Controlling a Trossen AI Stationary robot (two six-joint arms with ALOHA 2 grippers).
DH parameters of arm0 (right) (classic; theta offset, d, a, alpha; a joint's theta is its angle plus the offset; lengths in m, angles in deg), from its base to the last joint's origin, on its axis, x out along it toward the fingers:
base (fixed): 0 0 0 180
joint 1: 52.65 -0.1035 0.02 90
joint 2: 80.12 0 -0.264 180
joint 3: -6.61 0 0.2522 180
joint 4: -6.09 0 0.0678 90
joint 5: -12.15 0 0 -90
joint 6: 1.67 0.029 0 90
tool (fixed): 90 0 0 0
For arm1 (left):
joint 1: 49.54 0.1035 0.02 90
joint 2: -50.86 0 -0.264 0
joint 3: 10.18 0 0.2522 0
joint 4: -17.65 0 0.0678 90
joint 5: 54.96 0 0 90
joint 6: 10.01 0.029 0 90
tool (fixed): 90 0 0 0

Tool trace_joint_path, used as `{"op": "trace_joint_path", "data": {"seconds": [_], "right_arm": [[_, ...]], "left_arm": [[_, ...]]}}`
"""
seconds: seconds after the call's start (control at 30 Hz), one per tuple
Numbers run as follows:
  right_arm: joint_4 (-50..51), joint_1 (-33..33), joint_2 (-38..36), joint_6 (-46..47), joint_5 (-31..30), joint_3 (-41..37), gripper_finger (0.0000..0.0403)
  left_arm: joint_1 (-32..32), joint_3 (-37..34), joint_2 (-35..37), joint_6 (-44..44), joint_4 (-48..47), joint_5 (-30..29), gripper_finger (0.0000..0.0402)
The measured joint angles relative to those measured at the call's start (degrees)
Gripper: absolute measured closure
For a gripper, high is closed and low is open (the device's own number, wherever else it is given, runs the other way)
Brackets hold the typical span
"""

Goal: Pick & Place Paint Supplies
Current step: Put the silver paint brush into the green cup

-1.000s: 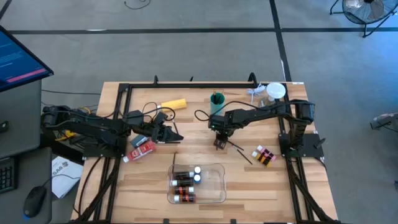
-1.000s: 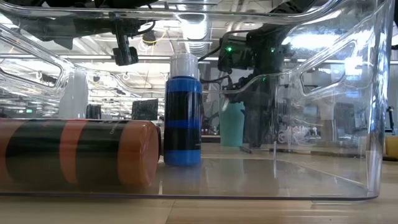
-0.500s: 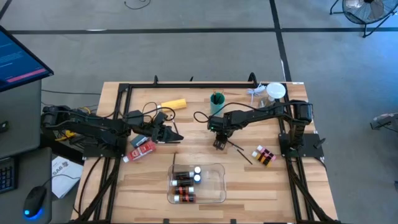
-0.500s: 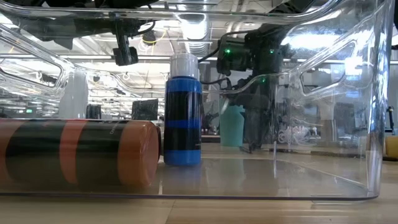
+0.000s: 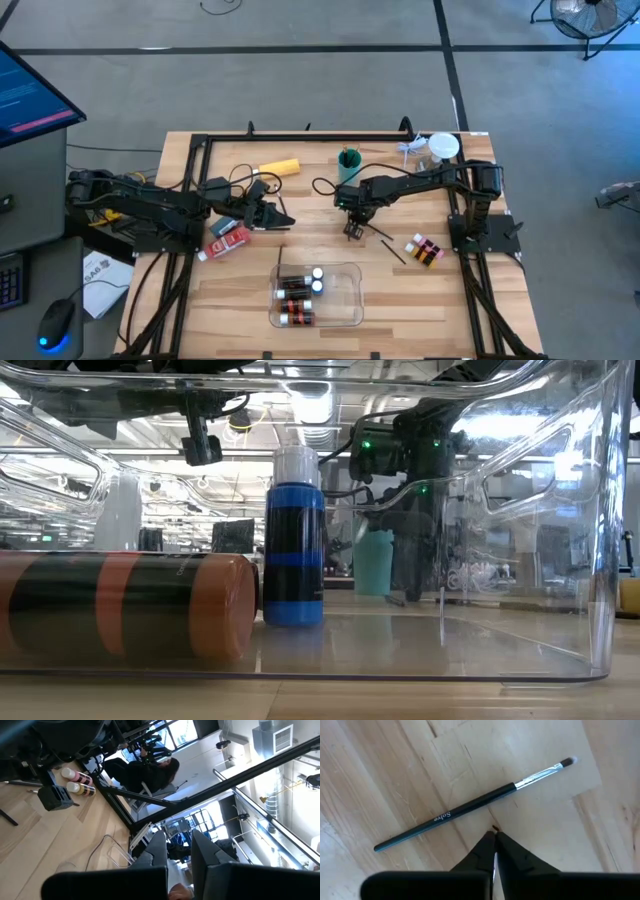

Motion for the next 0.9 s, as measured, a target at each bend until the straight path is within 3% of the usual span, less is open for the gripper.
{"op": "trace_joint_path", "data": {"seconds": [0.9], "right_arm": [[6.7,0.0,-0.2,-1.5,0.0,7.5,0.0402]], "left_arm": [[0.0,0.0,0.0,1.1,0.0,0.0,0.04]]}}
